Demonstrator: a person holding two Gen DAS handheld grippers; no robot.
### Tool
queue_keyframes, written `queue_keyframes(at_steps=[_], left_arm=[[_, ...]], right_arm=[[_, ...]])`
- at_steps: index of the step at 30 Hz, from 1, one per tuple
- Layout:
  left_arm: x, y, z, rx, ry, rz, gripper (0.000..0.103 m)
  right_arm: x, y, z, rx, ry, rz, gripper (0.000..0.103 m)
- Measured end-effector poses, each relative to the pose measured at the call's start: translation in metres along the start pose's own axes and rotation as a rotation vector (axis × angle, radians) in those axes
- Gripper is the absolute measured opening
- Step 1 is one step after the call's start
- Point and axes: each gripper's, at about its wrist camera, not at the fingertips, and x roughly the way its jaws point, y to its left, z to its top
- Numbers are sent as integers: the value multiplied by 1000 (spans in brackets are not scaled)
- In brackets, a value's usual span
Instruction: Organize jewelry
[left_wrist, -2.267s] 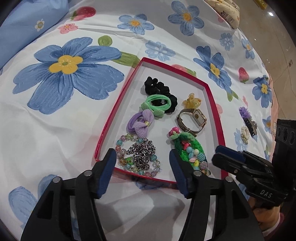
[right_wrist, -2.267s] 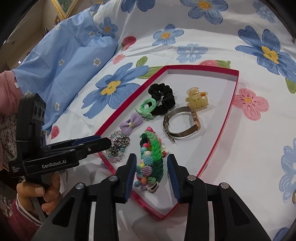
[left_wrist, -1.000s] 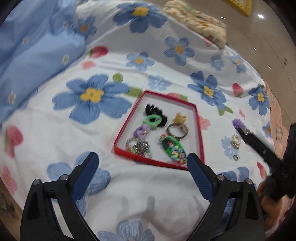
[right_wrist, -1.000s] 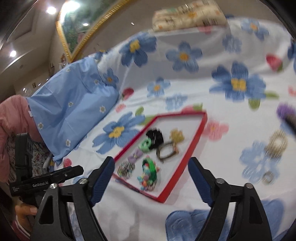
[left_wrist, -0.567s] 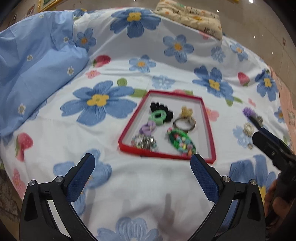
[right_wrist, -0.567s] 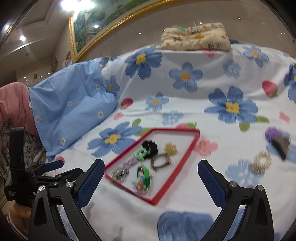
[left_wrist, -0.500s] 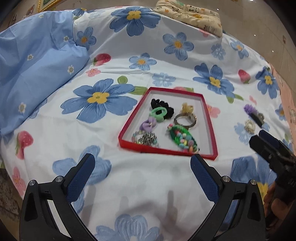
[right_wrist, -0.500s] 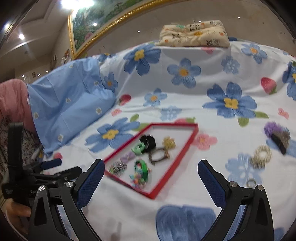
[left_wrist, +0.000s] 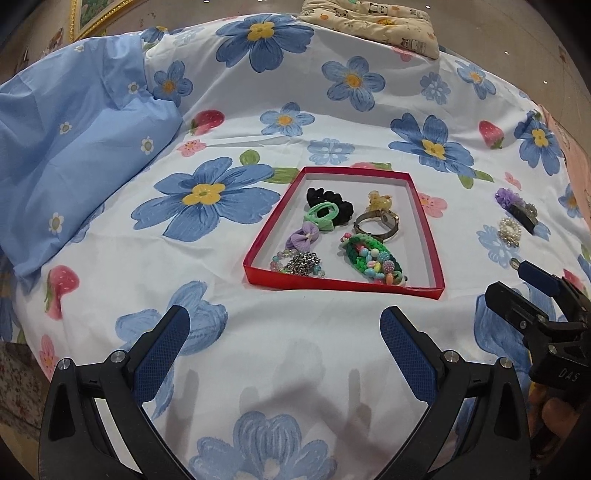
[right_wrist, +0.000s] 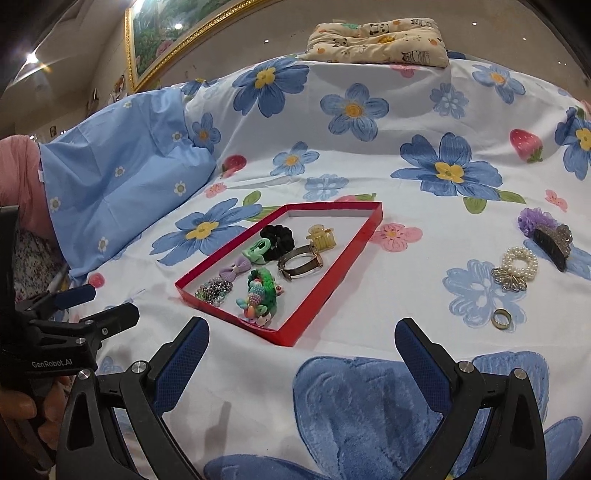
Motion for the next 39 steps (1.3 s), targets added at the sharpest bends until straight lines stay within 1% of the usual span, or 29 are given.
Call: queue_keyframes(at_steps=[16,25,39], left_arm=[[-16,-11,2,32,-39,19,103],[-15,-8,3,23,-30,12,103],[-14,-7,2,21,-30,7,103]], right_arm=[[-11,2,5,10,-40,9,102],[-6,0,1,18,-19,-1,102],[-6,1,0,13,-16,1,102]])
